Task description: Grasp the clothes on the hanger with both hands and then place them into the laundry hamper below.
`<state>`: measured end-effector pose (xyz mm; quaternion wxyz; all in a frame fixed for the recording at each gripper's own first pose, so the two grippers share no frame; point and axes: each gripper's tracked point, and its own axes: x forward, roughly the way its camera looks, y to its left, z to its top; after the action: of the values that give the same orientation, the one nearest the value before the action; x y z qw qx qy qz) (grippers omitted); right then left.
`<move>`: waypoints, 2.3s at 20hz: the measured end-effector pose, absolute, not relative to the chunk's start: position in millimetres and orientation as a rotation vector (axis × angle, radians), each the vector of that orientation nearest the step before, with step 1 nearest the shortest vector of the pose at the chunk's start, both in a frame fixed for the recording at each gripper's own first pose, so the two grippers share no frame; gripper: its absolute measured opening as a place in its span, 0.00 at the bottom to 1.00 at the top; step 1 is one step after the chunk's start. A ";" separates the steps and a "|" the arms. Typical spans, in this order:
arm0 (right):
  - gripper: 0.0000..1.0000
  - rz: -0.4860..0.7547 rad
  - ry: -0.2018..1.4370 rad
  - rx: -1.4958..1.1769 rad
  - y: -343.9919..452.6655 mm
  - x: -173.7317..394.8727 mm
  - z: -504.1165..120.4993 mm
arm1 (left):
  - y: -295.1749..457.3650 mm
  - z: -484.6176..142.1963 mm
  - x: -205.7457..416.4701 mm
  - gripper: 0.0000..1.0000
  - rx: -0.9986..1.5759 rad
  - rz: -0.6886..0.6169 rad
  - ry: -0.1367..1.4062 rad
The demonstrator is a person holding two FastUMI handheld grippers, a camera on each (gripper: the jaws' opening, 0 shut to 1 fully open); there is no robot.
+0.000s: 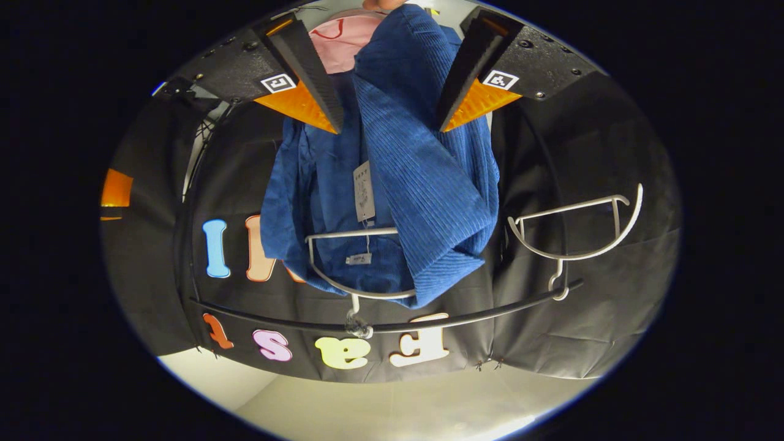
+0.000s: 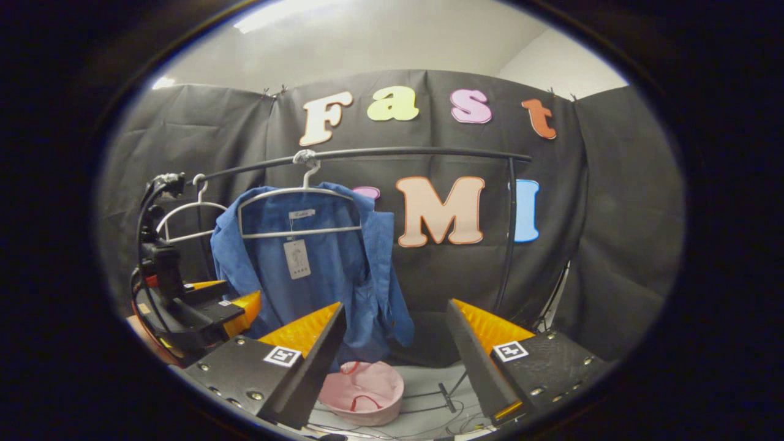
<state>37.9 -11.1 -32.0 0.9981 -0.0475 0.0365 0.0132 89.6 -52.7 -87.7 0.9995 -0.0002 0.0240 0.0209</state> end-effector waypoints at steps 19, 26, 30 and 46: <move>0.99 0.028 0.104 -0.063 23.2 119.2 -42.8 | -23.1 -92.2 130.8 0.14 -0.115 -0.046 0.075; 0.99 0.040 0.115 -0.083 38.3 191.8 -66.7 | -19.9 -92.3 135.0 0.07 -0.053 -0.100 0.118; 0.99 0.101 0.153 -0.081 47.2 236.2 -80.5 | -25.8 -90.4 129.2 0.05 -0.114 -0.124 0.135; 0.36 0.251 0.053 -0.035 73.4 358.8 -55.2 | -12.8 -58.5 113.4 0.04 -0.154 0.032 0.143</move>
<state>358.8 73.4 -55.2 0.9917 -0.0176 0.0263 0.1250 113.4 -12.8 -58.5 0.9944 -0.0768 0.0713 0.0159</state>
